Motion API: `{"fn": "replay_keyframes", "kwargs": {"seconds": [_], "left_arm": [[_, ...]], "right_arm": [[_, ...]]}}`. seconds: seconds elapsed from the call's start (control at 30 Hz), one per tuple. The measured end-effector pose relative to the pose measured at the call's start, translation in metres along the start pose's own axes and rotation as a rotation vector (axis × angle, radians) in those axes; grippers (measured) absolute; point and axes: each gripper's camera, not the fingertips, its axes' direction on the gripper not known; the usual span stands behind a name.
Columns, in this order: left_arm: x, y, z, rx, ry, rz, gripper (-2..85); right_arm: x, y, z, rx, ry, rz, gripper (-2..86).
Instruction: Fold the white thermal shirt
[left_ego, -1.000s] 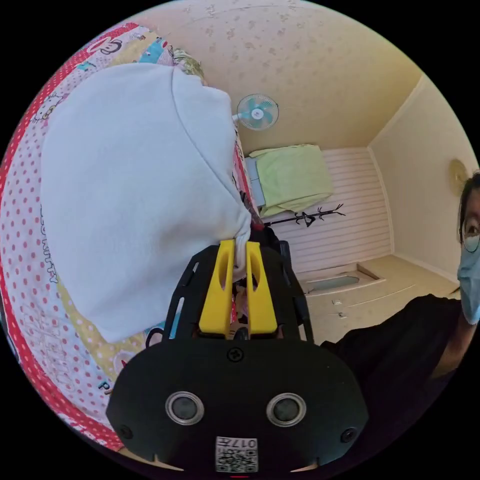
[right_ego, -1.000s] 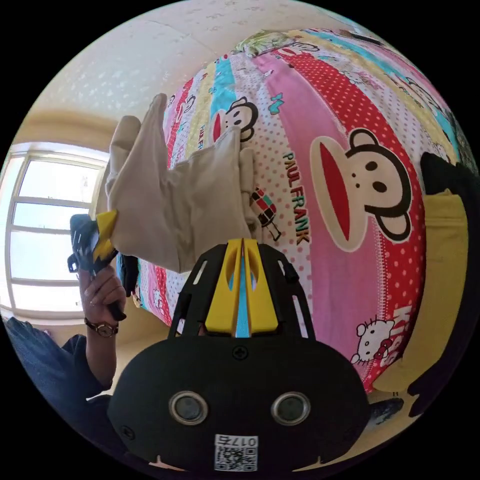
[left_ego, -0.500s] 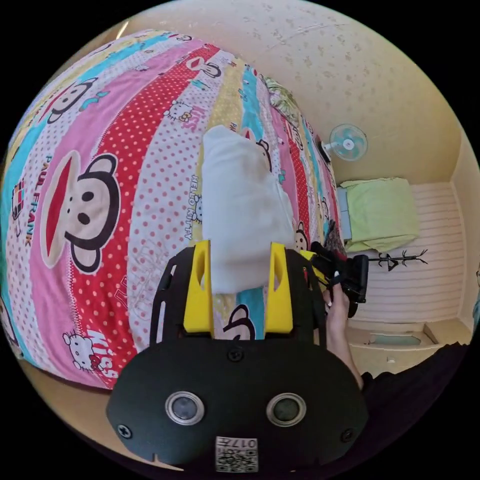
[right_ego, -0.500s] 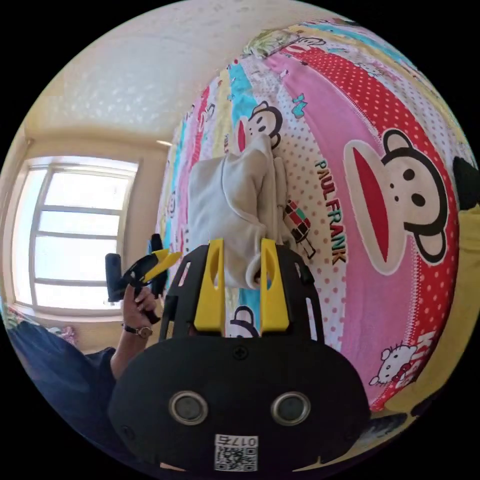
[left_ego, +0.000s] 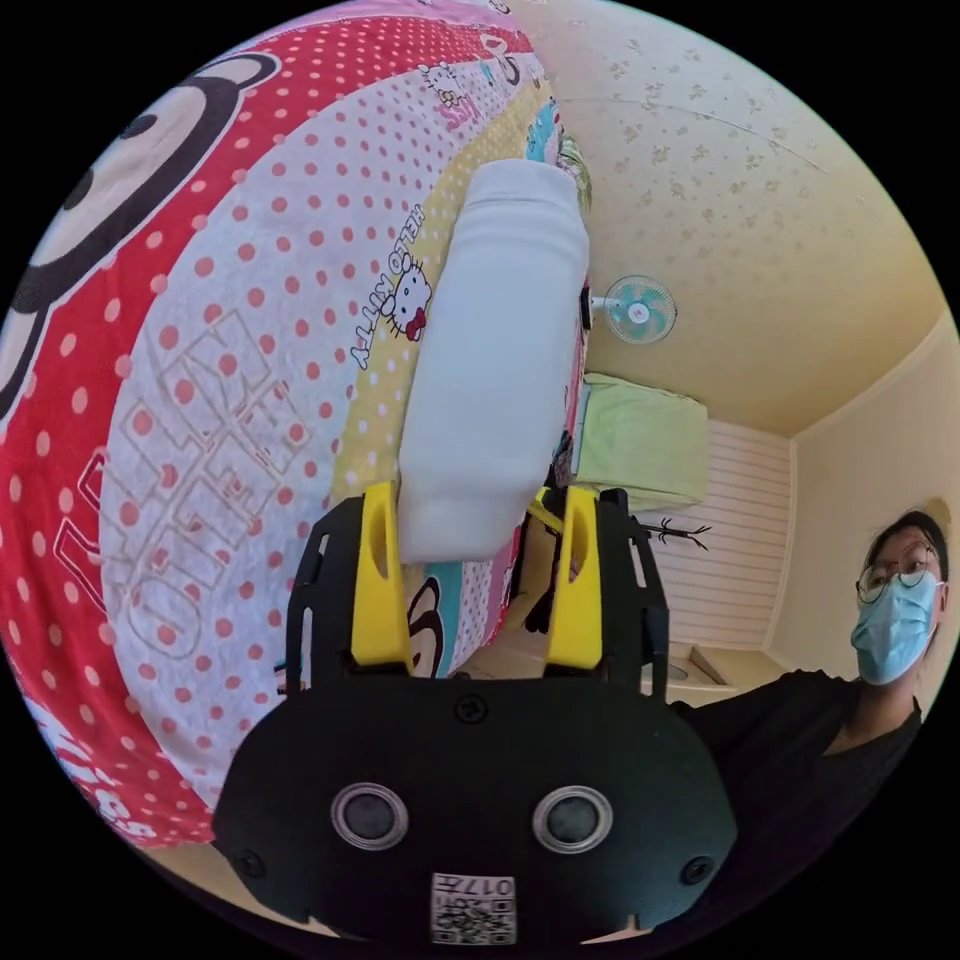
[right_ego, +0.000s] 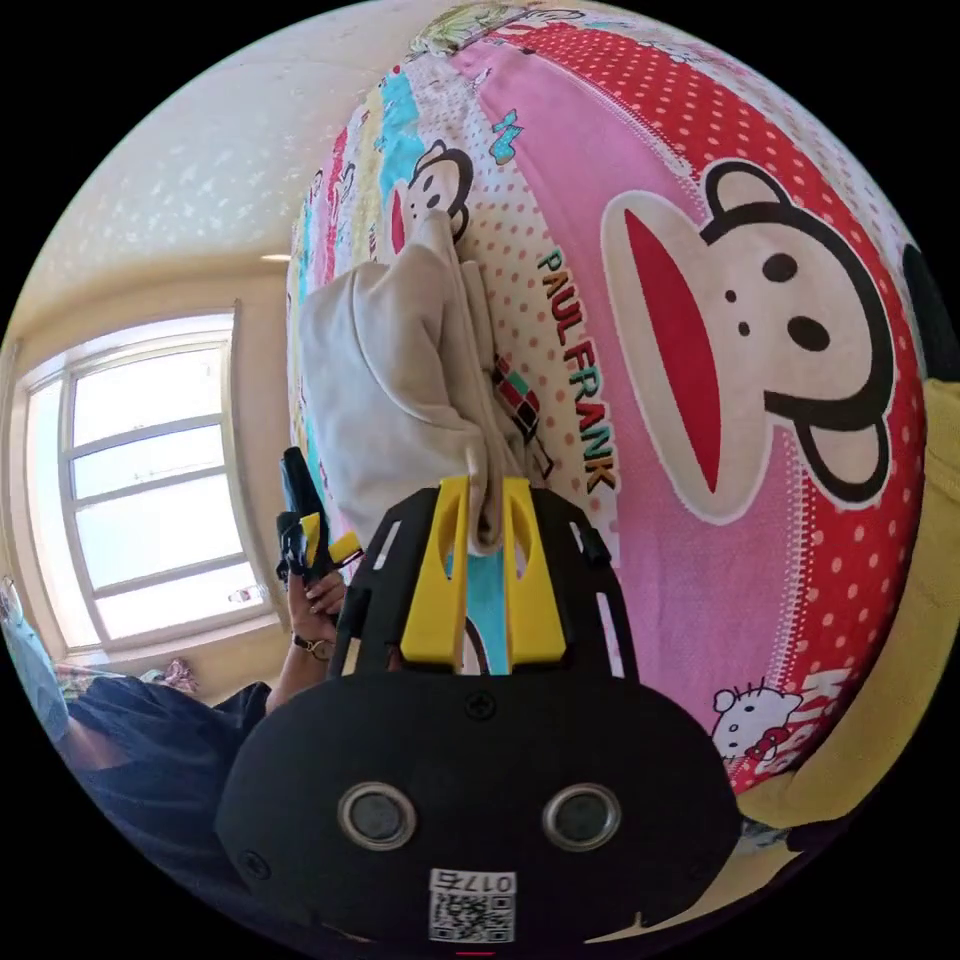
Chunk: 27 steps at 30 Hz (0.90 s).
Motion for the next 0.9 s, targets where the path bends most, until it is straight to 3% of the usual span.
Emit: {"fn": "replay_keyframes", "kwargs": {"seconds": [0.17, 0.3, 0.43, 0.53, 0.6, 0.77, 0.9], "left_arm": [[0.004, -0.001, 0.008, -0.063, 0.004, 0.01, 21.6], [0.0, -0.013, 0.039, -0.113, 0.065, -0.079, 16.3], [0.011, -0.006, 0.035, -0.078, 0.236, -0.15, 10.1], [0.05, 0.004, 0.032, -0.092, 0.246, -0.106, 8.7], [0.076, 0.012, 0.033, -0.109, 0.232, -0.085, 8.6], [0.126, 0.026, 0.01, -0.106, 0.211, -0.036, 8.0], [0.175, 0.03, -0.042, -0.09, 0.308, 0.06, 7.9]], "right_arm": [[0.073, 0.031, -0.012, 0.057, -0.465, 0.214, 16.3], [0.107, 0.05, 0.005, 0.079, -0.646, 0.308, 18.9], [0.121, 0.057, 0.03, 0.123, -0.823, 0.323, 28.8], [0.115, 0.044, 0.042, 0.152, -0.875, 0.286, 34.5], [0.113, 0.03, 0.047, 0.181, -0.902, 0.269, 33.7], [0.122, 0.007, 0.042, 0.257, -0.937, 0.334, 16.2], [0.05, 0.007, 0.002, 0.146, -0.559, 0.096, 12.1]]}}
